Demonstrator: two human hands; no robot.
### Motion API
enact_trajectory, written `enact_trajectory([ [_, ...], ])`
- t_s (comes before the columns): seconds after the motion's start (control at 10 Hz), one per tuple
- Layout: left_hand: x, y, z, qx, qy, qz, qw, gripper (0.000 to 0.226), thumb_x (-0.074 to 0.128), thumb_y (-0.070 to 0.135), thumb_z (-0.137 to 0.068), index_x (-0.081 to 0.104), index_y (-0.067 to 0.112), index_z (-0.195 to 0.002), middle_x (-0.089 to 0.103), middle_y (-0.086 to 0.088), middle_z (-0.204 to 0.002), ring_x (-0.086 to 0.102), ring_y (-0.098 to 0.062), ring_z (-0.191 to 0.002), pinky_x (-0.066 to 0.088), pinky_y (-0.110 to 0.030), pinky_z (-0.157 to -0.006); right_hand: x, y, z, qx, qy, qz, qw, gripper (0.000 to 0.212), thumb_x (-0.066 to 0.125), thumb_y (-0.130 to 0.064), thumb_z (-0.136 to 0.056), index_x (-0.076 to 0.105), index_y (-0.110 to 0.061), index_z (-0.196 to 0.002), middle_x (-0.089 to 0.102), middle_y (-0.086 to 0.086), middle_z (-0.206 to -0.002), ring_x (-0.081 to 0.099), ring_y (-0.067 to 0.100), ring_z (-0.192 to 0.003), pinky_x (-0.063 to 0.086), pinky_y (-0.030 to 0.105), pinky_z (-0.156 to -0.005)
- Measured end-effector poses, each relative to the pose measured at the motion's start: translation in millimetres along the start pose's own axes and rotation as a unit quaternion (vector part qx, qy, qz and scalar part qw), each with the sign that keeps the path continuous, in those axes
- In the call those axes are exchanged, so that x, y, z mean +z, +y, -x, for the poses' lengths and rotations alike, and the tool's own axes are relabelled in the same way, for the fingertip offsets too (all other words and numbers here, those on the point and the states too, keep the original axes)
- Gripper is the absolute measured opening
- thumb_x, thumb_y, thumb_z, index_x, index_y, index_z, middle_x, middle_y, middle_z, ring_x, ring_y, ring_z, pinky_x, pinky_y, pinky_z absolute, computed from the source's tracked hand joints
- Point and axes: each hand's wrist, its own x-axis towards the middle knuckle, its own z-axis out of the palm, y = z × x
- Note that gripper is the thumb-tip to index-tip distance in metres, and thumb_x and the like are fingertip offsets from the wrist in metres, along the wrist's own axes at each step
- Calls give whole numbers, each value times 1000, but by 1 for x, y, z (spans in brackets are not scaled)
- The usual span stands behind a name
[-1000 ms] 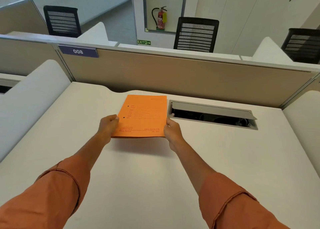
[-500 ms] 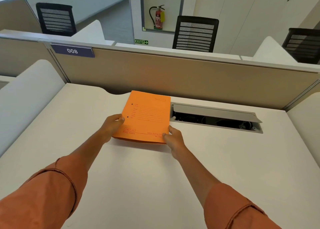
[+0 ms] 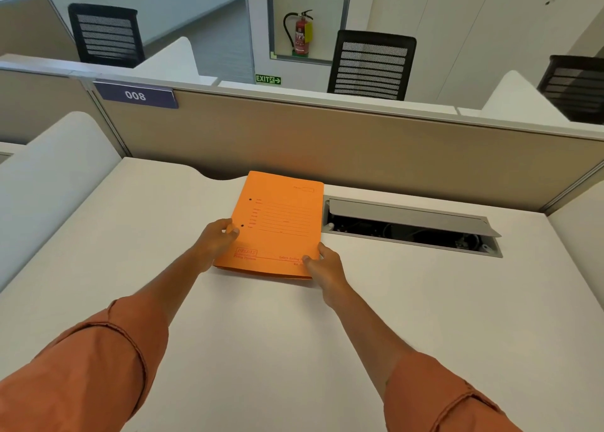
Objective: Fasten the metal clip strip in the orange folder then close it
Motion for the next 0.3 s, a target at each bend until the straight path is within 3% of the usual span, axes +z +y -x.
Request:
enact_trajectory([
  [0.2, 10, 4, 0, 3, 26, -24, 999, 54, 54, 27, -107, 38, 12, -156, 38, -12, -165, 42, -37, -147, 41, -49, -112, -2, 3, 10, -20, 23, 26, 999, 31, 57, -18, -101, 58, -20, -133, 65, -4, -122, 63, 21, -116, 49, 27, -86],
  [0.3, 18, -9, -1, 31, 52, -55, 997, 51, 54, 26, -105, 44, 7, -152, 46, -15, -158, 51, -37, -139, 47, -48, -110, -2, 13, 29, -12, 66, 21, 998, 45, 59, -20, -102, 49, -11, -146, 56, 0, -129, 53, 18, -123, 46, 31, -101],
])
